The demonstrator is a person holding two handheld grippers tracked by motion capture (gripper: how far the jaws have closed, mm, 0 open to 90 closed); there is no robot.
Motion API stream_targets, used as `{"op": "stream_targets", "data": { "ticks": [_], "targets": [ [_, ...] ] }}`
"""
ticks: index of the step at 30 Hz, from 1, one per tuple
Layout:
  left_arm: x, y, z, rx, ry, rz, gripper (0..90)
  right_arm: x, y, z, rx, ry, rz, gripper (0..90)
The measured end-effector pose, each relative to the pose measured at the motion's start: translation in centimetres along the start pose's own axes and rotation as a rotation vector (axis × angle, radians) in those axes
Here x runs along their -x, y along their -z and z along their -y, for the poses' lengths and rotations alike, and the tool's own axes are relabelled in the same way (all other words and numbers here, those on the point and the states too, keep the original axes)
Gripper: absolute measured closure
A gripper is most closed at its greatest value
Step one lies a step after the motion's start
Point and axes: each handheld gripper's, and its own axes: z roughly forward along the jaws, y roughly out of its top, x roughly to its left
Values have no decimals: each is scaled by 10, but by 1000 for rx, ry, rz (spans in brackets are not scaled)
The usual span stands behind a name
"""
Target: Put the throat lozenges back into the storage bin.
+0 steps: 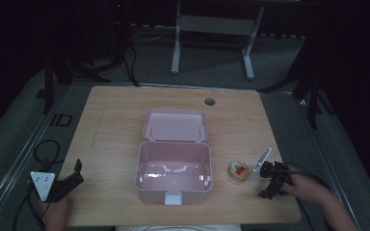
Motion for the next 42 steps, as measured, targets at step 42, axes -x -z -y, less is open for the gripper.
{"op": "stream_targets", "data": {
  "ticks": [42],
  "targets": [
    [-4, 1, 0, 2, 28, 18, 24, 10, 1, -103, -173, 209, -20, 130]
  ]
}}
